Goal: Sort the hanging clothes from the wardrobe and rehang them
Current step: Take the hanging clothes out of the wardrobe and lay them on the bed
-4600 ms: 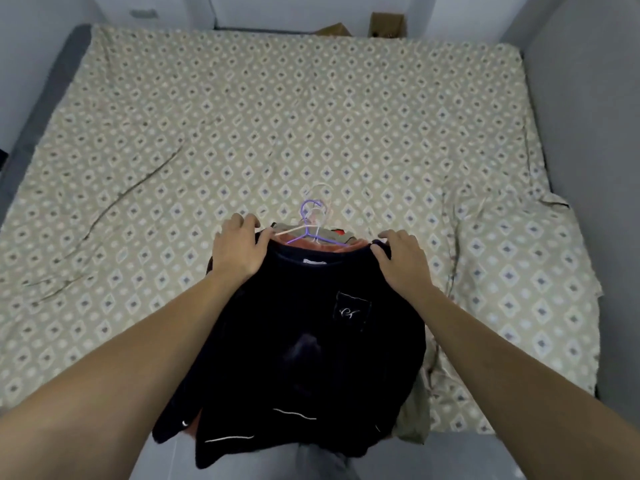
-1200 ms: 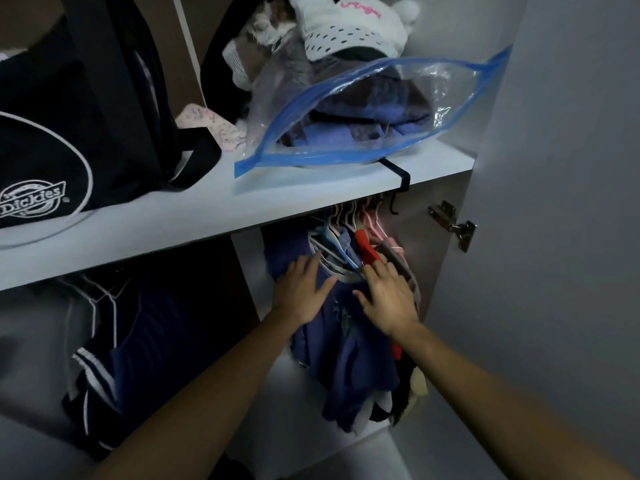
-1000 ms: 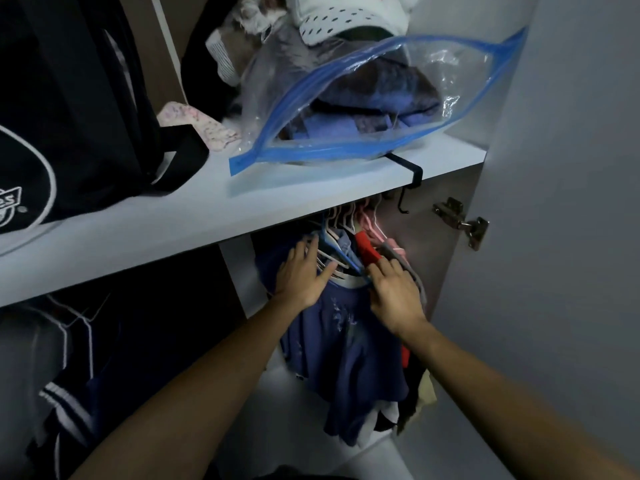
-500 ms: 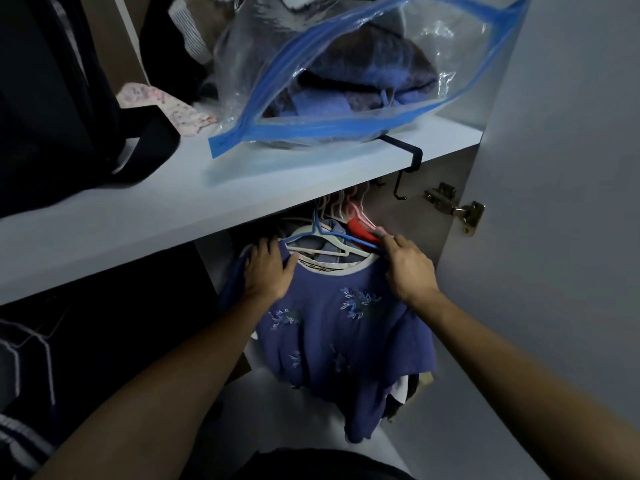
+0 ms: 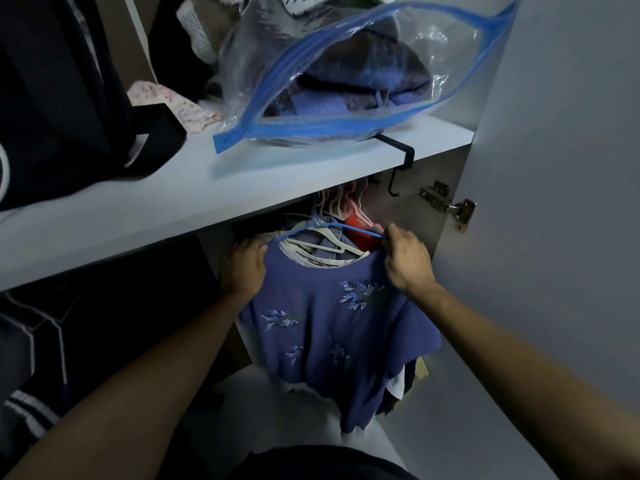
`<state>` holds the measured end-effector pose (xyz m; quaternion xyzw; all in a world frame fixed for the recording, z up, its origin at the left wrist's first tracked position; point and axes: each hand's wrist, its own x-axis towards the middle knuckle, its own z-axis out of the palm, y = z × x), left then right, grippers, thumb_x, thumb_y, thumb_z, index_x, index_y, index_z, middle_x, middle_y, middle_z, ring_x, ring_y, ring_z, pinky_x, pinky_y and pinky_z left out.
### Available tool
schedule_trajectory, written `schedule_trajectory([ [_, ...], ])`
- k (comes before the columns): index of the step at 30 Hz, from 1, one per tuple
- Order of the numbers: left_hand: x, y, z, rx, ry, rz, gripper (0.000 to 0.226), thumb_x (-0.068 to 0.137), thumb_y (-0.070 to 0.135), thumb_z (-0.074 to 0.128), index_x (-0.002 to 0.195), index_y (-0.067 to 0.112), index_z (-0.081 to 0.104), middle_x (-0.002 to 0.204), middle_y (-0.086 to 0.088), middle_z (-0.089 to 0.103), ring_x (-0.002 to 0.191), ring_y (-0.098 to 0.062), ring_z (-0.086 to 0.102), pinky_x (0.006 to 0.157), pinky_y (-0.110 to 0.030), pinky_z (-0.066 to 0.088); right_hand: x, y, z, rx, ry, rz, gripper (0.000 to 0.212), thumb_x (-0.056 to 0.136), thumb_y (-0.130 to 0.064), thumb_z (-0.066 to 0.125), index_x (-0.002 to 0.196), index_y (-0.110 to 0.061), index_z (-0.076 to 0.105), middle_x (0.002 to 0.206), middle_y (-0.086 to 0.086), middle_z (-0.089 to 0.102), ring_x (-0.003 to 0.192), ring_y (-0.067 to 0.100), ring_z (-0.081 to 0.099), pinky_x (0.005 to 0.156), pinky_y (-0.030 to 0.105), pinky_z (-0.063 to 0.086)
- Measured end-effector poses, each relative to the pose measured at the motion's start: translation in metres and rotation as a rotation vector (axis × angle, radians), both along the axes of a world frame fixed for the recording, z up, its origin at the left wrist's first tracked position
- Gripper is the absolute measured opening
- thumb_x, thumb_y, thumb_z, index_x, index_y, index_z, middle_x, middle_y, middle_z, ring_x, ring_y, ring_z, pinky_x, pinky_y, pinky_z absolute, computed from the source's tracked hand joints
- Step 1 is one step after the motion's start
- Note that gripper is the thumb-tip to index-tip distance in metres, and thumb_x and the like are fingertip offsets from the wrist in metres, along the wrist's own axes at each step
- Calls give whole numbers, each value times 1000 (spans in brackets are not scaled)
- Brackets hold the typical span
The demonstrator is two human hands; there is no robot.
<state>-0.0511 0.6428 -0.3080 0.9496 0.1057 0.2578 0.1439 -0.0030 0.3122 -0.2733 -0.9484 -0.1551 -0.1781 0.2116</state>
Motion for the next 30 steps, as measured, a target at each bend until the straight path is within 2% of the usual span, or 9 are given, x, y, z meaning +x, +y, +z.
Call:
schedule_trajectory([
  [2, -4, 3, 10, 18, -65, 26, 17, 103, 19, 57, 103, 6, 69, 99, -26, 69, 85, -49, 65, 73, -49, 52, -2, 5, 10, 21, -6, 0, 14, 96, -2, 52, 98, -14, 45, 99, 17, 63, 91, 42, 55, 67, 42, 32],
  [6, -12, 6, 30, 75, -123, 50, 38, 102, 33, 42, 90, 6, 66, 85, -25, 68, 72, -48, 65, 63, -47, 52, -5, 8, 30, 12, -3, 18, 20, 87, 2, 53, 97, -13, 43, 100, 19, 61, 91, 42, 54, 69, 41, 32],
  [11, -45, -7, 38, 33, -131, 32, 39, 102, 36, 38, 89, 8, 62, 91, -23, 69, 78, -48, 65, 66, -49, 52, -21, -1, 35, 49, 16, 48, 7, 97, -6, 51, 97, -11, 46, 99, 19, 62, 89, 43, 55, 68, 42, 32],
  [13, -64, -15, 39, 25, -107, 26, 41, 103, 41, 37, 90, 10, 61, 92, -20, 69, 80, -46, 65, 68, -48, 52, -34, -9, 35, 68, 41, 70, 3, 102, -11, 52, 101, -11, 49, 100, 19, 62, 90, 43, 57, 69, 44, 38],
  [17, -107, -40, 45, 4, -84, -5, 46, 104, 48, 38, 85, 12, 58, 87, -17, 67, 76, -43, 64, 65, -45, 50, -68, -28, 36, 97, 82, 105, 19, 104, -24, 54, 121, -17, 54, 103, 14, 64, 94, 38, 60, 76, 45, 49],
  [19, -130, -54, 49, -23, -90, -23, 45, 105, 49, 39, 80, 14, 53, 81, -14, 63, 72, -40, 61, 63, -43, 47, -88, -39, 35, 101, 98, 135, 10, 103, -27, 53, 107, -19, 54, 98, 9, 62, 92, 35, 59, 74, 46, 51],
  [21, -153, -68, 50, -63, -93, -42, 45, 105, 51, 40, 77, 17, 48, 76, -8, 58, 68, -31, 57, 60, -38, 41, -108, -52, 35, 109, 101, 168, 13, 103, -27, 54, 95, -17, 50, 95, 5, 60, 91, 32, 57, 72, 46, 50],
  [24, -183, -90, 51, -90, -69, -36, 48, 107, 52, 42, 75, 16, 46, 73, -2, 54, 65, -22, 51, 58, -36, 38, -136, -74, 36, 129, 101, 182, 18, 104, -28, 56, 93, -14, 51, 94, 5, 58, 91, 32, 55, 71, 45, 48],
  [30, -218, -126, 54, -97, -21, -131, 42, 107, 44, 49, 75, 16, 47, 73, 1, 54, 68, -17, 50, 59, -36, 37, -202, -119, 21, 212, 127, 92, 24, 104, -31, 56, 87, -22, 42, 85, -3, 50, 85, 28, 53, 65, 38, 38],
])
